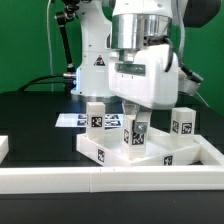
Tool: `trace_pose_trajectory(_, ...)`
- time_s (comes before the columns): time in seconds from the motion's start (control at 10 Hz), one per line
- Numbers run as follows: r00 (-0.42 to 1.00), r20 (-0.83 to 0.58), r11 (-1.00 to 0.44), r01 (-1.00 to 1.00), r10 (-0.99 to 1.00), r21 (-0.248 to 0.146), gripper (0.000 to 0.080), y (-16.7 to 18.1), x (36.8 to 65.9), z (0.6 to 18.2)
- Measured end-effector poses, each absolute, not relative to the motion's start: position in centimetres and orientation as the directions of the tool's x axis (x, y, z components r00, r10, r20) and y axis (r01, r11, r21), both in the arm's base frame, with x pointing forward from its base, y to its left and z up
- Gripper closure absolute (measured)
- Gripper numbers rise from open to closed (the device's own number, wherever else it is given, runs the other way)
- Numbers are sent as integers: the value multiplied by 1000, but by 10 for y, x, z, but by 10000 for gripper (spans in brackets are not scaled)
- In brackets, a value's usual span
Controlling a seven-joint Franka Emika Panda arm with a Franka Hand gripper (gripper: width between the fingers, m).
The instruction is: Assemble square table
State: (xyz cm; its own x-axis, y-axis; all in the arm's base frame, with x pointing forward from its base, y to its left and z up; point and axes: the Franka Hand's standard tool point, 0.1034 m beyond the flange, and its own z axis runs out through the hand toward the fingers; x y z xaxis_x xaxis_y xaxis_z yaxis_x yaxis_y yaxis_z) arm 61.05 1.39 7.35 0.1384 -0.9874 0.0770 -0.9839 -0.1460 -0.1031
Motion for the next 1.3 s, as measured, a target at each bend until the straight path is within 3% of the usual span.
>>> trace_pose_trajectory(0.3,18,56,-25,-993,-998,-115,505,9,611,73)
trace_pose_trajectory(0.5,32,58,-39,-993,-998,-116,505,9,611,73)
trace_pose_trajectory(0.6,36,58,-42,-992,-998,-116,298,9,611,73)
trace_pose_trajectory(0.7,61,55,-67,-990,-997,-125,298,11,613,80)
trace_pose_trajectory(0.8,67,45,-73,-987,-997,-141,197,15,616,91)
trace_pose_trajectory(1.0,72,30,-76,-984,-997,-163,152,26,619,107)
trace_pose_trajectory(1.3,86,33,-90,-982,-996,-165,151,29,619,107)
